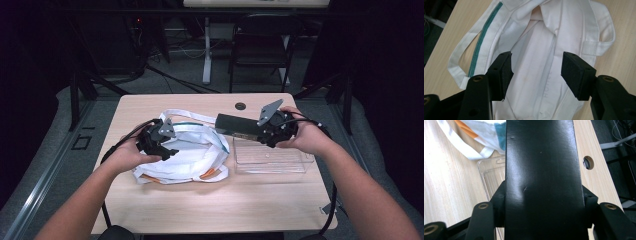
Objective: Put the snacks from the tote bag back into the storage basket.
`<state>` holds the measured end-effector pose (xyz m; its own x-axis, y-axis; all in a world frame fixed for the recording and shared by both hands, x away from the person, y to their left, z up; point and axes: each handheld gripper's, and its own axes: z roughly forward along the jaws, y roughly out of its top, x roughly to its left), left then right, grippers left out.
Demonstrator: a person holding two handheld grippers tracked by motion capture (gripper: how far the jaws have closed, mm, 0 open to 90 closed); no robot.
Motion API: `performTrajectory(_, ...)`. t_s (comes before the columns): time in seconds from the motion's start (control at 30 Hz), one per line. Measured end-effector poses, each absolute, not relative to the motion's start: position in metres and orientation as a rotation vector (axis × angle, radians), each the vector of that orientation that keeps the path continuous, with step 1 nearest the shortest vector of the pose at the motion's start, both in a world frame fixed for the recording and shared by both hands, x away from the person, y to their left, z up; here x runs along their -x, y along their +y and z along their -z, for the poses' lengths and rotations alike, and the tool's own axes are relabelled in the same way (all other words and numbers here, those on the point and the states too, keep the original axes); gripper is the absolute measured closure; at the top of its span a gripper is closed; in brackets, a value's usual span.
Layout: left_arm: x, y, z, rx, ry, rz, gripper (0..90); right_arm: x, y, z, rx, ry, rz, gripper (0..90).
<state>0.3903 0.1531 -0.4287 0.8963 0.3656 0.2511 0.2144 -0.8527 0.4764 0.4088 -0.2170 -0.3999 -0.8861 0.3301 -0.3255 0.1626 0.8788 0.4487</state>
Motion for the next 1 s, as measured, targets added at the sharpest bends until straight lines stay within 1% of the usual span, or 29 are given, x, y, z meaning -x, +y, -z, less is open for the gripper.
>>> performTrajectory(0.57,-0.381,0.17,0.432,-2.616,0.485,-0.491,41.7,-0.415,-0.247,0.404,-0.349,2.66,-0.528,42.1)
performTrajectory(1.0,-0.379,0.178,0.43,-2.625,0.526,-0.51,41.7,-0.422,-0.275,0.42,-0.396,2.661,-0.519,42.2)
